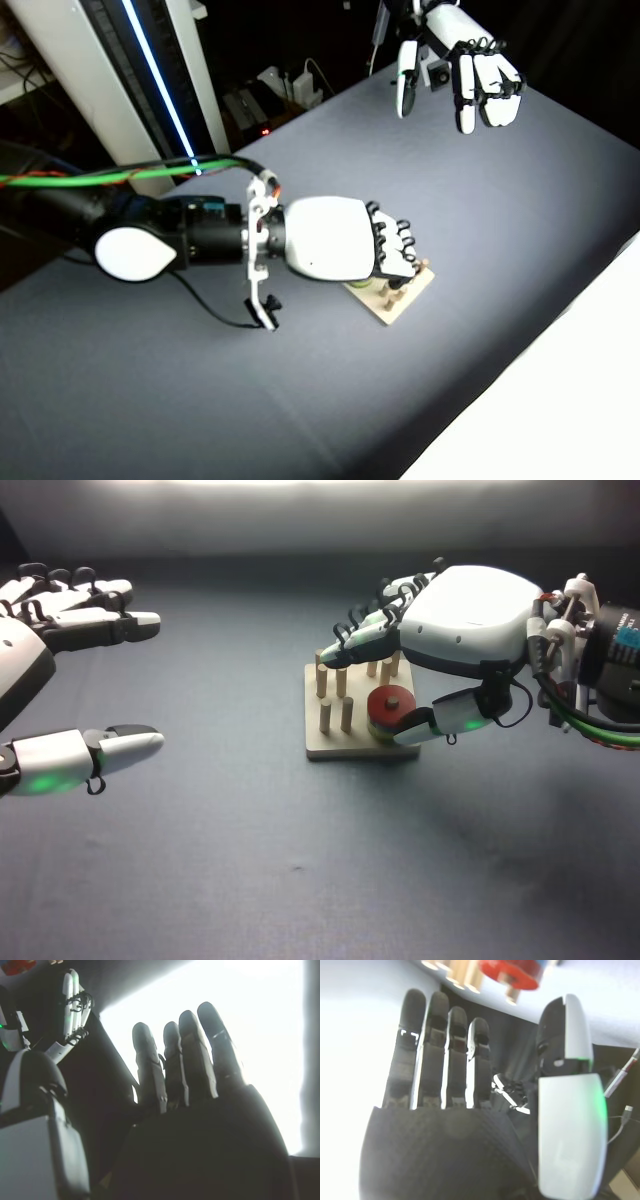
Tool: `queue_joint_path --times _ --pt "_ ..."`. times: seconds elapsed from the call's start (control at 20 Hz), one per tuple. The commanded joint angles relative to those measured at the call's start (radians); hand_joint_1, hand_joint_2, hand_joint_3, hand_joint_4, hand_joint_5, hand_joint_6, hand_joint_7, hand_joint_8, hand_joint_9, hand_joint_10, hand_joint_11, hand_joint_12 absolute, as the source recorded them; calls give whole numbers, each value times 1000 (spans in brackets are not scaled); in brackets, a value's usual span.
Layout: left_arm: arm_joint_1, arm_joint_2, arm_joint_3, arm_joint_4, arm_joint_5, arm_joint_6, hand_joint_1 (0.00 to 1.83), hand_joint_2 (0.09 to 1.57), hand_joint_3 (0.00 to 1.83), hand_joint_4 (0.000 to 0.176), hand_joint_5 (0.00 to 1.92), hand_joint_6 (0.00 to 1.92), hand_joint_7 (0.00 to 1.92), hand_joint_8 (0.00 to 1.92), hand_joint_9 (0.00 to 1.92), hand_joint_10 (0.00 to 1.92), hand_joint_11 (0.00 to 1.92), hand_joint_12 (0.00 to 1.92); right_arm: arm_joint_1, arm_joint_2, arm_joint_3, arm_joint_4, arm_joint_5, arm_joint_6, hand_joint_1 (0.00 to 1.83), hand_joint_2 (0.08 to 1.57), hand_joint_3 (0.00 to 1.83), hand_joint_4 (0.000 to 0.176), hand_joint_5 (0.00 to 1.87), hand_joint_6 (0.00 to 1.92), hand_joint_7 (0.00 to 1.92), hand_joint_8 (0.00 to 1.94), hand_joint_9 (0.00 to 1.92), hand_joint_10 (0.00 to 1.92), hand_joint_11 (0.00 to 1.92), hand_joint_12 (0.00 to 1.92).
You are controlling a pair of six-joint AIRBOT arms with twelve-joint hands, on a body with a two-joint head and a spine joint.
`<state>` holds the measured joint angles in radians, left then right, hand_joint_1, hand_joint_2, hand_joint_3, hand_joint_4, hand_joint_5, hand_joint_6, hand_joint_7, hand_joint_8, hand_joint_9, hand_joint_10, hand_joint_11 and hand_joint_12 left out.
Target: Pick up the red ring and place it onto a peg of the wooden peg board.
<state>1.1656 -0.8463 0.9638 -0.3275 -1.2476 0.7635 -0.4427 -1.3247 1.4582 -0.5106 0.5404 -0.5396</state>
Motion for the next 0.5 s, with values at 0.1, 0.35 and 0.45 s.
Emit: queue_joint_path --times 0.1,0.35,0.45 --pt "-9 -1 5 6 -122 -4 734 1029 0 0 551 0 312 3 277 2 0 895 13 5 0 40 107 -1 944 1006 0 62 442 0 491 0 592 69 208 1289" --pt "-7 6 1 2 -157 -11 744 1023 0 0 557 1 332 4 312 8 0 970 -9 79 -76 122 267 -1 949 985 0 40 433 0 454 0 479 1 106 939" --pt "-6 13 -7 1 -194 -14 749 1023 0 0 562 1 367 7 345 10 0 1010 -56 148 -114 167 371 -1 963 997 0 13 429 2 449 3 463 6 89 983"
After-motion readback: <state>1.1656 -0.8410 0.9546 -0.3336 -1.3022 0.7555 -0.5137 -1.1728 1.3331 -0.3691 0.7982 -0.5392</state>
